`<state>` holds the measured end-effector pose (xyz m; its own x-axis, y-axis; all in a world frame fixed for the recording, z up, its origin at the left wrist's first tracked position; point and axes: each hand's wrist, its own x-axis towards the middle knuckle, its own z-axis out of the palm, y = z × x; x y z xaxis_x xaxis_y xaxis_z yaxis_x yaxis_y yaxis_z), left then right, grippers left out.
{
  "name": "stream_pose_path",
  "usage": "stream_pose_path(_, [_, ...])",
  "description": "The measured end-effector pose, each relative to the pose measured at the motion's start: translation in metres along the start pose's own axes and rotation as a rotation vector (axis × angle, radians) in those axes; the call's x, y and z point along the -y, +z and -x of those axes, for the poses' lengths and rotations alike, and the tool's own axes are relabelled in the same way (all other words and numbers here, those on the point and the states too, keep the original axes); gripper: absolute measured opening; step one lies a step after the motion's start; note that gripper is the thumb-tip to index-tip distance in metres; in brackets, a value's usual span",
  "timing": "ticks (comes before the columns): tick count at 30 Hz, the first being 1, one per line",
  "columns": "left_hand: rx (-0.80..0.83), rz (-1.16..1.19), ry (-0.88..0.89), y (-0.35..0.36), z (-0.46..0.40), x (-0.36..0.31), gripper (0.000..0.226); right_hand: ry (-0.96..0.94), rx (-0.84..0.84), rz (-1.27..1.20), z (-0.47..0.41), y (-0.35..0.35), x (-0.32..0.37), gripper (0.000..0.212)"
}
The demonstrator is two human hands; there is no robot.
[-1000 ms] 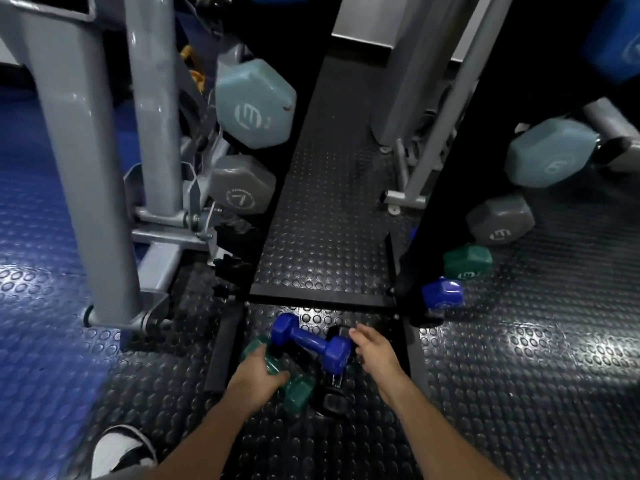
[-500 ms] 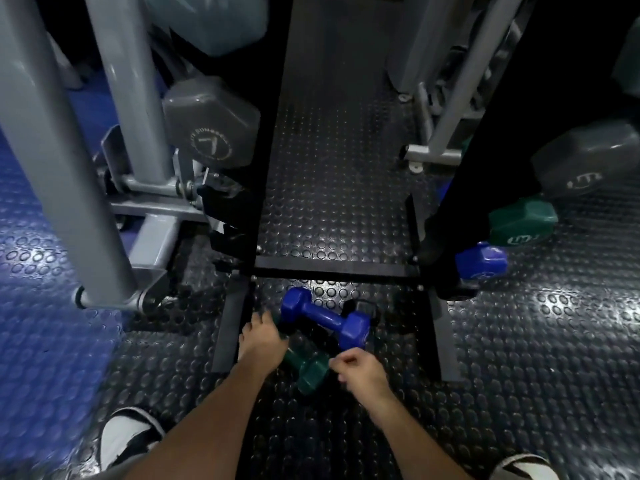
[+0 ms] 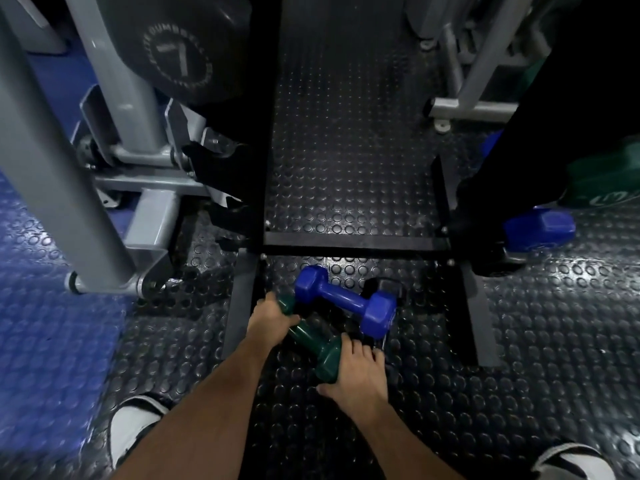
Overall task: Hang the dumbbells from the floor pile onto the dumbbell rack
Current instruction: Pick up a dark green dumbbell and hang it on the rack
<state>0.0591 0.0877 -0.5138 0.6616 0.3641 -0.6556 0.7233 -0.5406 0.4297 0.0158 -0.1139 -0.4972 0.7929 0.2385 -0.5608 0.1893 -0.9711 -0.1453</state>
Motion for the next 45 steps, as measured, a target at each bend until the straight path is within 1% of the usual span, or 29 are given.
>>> stream_pose_path(2, [-0.021,0.012,0.005,0.001,-0.005,0.002,0.067,-0.005,-0.008,0.036,-0.008,0.004,0.000,0.115])
stream_pose_path(6, [-0.053,0.081,0.057,0.000,-0.005,0.004,0.040,-0.017,-0.003,0.034,-0.016,0.004,-0.001,0.100])
stream_pose_path(9, [-0.058,0.158,0.074,-0.005,0.002,0.009,0.026,-0.048,-0.039,-0.073,-0.012,-0.002,-0.004,0.090])
stream_pose_path(11, [-0.047,0.204,0.083,-0.013,0.010,0.011,0.025,-0.075,-0.052,-0.213,-0.003,-0.012,-0.007,0.088])
stream_pose_path(16, [-0.057,0.423,0.069,-0.053,0.041,0.009,0.037,-0.153,-0.105,-0.513,0.019,-0.062,-0.012,0.095])
stream_pose_path(19, [-0.054,0.638,0.040,-0.086,0.066,-0.002,0.039,-0.223,-0.157,-0.649,0.032,-0.101,-0.008,0.099])
stream_pose_path(23, [-0.049,0.929,-0.035,-0.141,0.101,-0.016,0.052,-0.277,-0.180,-0.855,0.052,-0.164,0.015,0.088])
stream_pose_path(26, [0.016,1.070,-0.012,-0.184,0.134,-0.014,0.047,-0.262,-0.176,-1.066,0.064,-0.205,0.045,0.088])
stream_pose_path(27, [0.059,1.113,0.002,-0.198,0.148,-0.011,0.046,-0.263,-0.180,-1.134,0.068,-0.217,0.058,0.083])
stream_pose_path(30, [0.157,1.273,0.003,-0.229,0.180,0.005,0.049,-0.263,-0.180,-1.311,0.074,-0.245,0.099,0.059])
stream_pose_path(33, [0.188,1.419,0.044,-0.248,0.205,0.029,0.048,-0.258,-0.160,-1.362,0.077,-0.263,0.137,0.044])
stream_pose_path(36, [0.214,1.397,0.076,-0.262,0.223,0.043,0.061,-0.256,-0.135,-1.338,0.073,-0.271,0.169,0.029])
stream_pose_path(38, [0.264,1.391,0.114,-0.268,0.230,0.049,0.066,-0.235,-0.114,-1.327,0.066,-0.271,0.189,0.030])
stream_pose_path(40, [0.331,1.365,0.178,-0.269,0.234,0.051,0.088,-0.193,-0.081,-1.333,0.056,-0.270,0.205,0.031])
stream_pose_path(42, [0.296,1.343,0.213,-0.267,0.231,0.049,0.099,-0.145,-0.055,-1.301,0.046,-0.268,0.216,0.034])
stream_pose_path(43, [0.267,1.345,0.224,-0.266,0.229,0.047,0.098,-0.124,-0.044,-1.279,0.042,-0.267,0.220,0.037])
stream_pose_path(45, [0.198,1.386,0.224,-0.264,0.224,0.039,0.082,-0.100,-0.021,-1.262,0.035,-0.265,0.225,0.042])
